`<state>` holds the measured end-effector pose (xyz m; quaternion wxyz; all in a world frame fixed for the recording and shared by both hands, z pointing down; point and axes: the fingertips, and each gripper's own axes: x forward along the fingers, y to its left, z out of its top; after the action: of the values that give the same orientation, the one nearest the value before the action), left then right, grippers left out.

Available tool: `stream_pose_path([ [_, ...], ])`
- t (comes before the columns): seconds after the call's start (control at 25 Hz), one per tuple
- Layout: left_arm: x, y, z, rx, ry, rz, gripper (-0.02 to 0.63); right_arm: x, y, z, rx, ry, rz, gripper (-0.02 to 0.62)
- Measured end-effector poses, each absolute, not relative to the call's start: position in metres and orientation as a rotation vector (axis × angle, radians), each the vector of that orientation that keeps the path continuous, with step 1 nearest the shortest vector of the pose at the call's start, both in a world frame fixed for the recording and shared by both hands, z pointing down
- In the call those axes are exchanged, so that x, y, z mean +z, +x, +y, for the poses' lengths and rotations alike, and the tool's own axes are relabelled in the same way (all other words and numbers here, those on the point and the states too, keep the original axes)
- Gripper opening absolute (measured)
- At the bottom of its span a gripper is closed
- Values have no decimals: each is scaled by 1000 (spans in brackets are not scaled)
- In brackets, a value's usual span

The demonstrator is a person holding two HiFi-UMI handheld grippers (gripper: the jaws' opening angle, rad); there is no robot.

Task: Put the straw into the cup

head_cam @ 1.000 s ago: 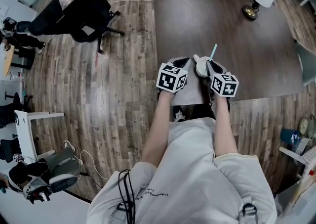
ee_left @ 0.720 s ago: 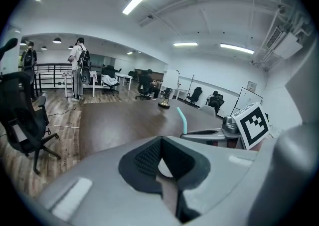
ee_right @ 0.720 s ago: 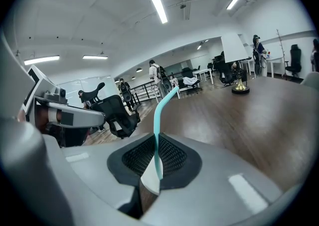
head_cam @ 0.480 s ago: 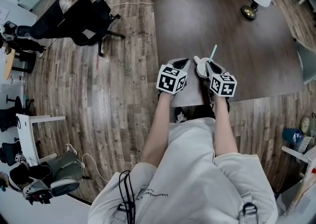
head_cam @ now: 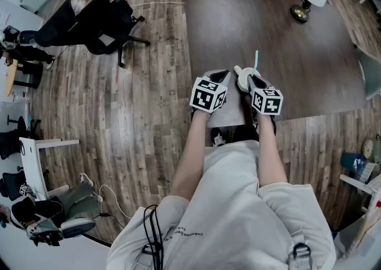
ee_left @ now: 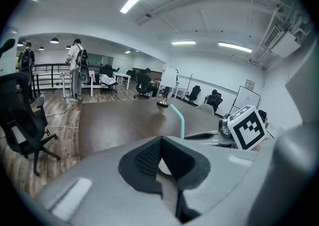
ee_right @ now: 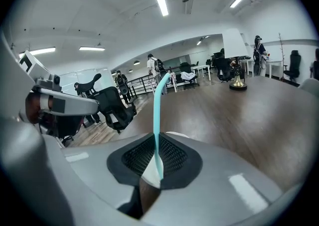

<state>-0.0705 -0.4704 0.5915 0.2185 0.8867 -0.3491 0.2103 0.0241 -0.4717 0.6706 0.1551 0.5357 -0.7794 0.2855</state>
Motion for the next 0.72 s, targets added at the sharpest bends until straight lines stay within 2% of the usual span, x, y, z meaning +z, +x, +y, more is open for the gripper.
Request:
stream_pose_path([
  [0.72, 587, -67, -463, 582, 2479, -940, 1, 671, 29, -467, 801, 1576, -2191, 67],
])
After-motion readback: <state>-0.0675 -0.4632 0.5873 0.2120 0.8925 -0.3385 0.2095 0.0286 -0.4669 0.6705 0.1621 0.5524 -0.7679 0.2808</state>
